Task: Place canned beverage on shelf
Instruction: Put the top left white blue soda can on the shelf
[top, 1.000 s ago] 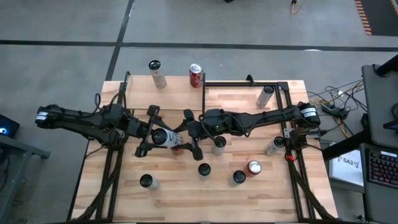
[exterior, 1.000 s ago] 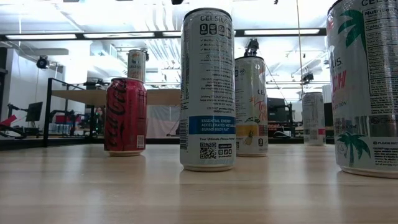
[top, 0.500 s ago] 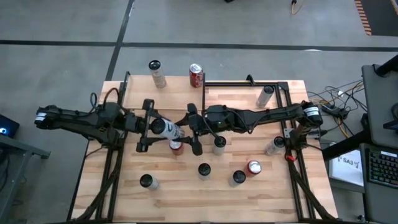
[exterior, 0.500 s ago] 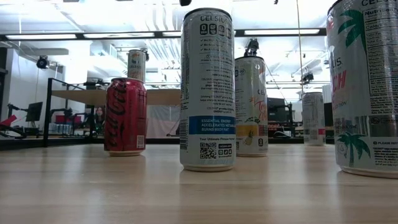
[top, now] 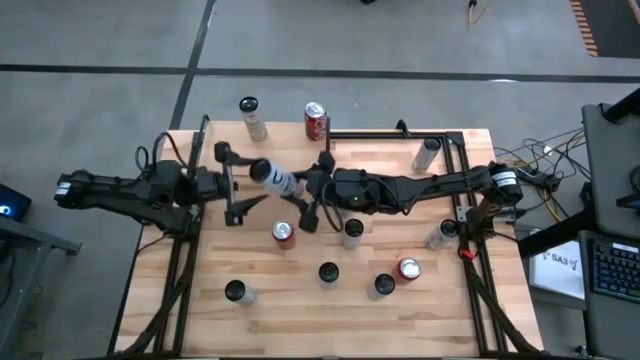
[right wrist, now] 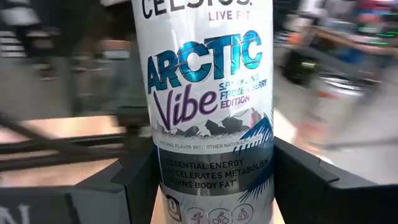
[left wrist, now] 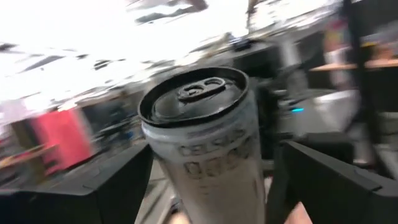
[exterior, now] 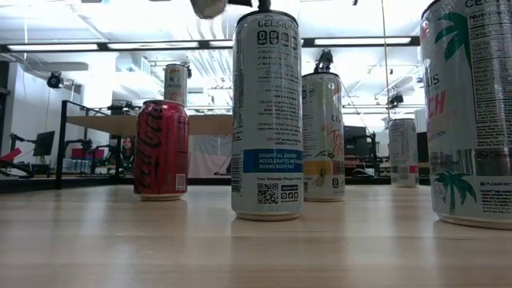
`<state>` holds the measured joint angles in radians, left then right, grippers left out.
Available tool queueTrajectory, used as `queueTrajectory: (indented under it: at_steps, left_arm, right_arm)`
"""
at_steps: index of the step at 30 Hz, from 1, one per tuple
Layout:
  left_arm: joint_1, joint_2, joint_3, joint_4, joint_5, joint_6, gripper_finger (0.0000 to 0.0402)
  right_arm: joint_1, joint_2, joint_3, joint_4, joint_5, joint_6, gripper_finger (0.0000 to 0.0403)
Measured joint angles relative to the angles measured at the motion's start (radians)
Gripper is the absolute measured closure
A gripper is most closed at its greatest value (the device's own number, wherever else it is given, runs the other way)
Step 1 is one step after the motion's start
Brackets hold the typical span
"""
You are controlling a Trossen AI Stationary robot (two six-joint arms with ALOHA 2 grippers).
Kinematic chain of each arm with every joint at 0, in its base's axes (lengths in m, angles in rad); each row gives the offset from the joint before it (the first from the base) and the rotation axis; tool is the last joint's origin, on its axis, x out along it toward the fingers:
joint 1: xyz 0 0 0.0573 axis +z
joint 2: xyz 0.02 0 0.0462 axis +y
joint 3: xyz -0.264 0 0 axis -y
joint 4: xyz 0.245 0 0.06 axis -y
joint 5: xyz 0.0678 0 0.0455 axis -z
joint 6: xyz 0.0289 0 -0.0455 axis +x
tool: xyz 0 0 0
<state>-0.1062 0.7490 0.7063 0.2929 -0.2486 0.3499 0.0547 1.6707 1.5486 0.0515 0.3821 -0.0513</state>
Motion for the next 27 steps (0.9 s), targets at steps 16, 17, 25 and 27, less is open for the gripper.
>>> queueTrajectory:
  at_steps: [16,17,25,27]
  left_arm:
    - [0.01,0.155,-0.023,0.198,-0.283,-0.152,0.0061]
    - [0.016,0.167,-0.023,0.219,-0.283,-0.158,0.0061]
    - [0.071,0.25,-0.023,0.312,-0.284,-0.238,0.0061]
    - [0.085,0.269,-0.023,0.333,-0.284,-0.259,0.0061]
  right_arm:
    - [0.011,0.065,-0.007,0.039,0.509,0.01,0.0169]
    - [0.013,0.065,-0.007,0.041,0.509,0.012,0.0169]
    - [0.026,0.065,-0.007,0.043,0.509,0.002,0.0169]
    - [0.027,0.065,-0.007,0.043,0.509,0.002,0.0169]
